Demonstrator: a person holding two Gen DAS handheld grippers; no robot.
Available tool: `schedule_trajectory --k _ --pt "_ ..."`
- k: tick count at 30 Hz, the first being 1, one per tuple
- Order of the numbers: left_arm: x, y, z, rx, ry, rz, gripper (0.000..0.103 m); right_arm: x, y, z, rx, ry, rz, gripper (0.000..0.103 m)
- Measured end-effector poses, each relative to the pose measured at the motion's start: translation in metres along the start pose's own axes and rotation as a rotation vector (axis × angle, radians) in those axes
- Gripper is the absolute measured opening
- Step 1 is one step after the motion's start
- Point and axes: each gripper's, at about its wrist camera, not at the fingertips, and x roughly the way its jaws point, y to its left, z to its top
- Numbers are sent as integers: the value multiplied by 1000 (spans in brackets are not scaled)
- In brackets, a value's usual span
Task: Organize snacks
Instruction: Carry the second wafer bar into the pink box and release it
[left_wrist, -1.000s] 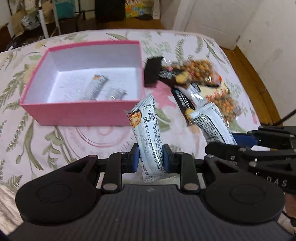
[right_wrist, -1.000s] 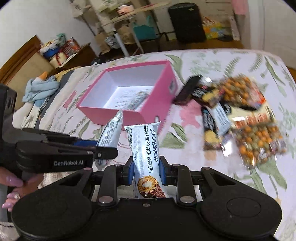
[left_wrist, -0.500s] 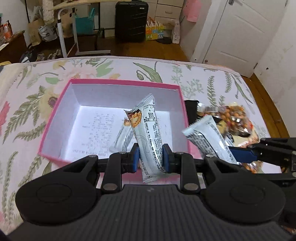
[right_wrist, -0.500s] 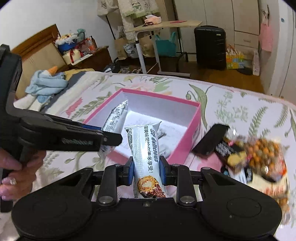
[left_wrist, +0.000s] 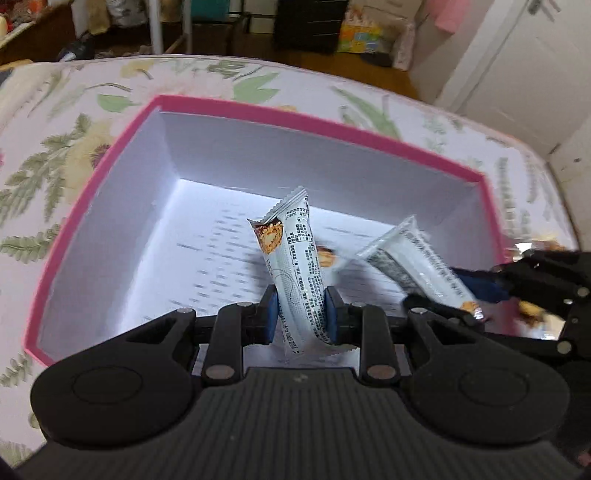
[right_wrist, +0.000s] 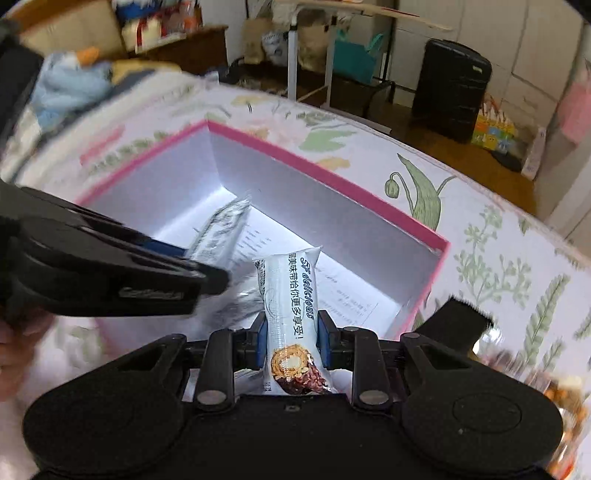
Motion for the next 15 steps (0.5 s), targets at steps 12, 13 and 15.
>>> schedule_trajectory --k 12,13,15 --pt "12 -10 -3 126 1 31 42 27 21 0 -128 53 -38 42" --pt "7 -12 -3 134 -12 31 43 21 20 0 -124 37 -41 48" --pt "-6 -16 -2 138 -28 29 43 2 16 -3 -106 -4 -38 51"
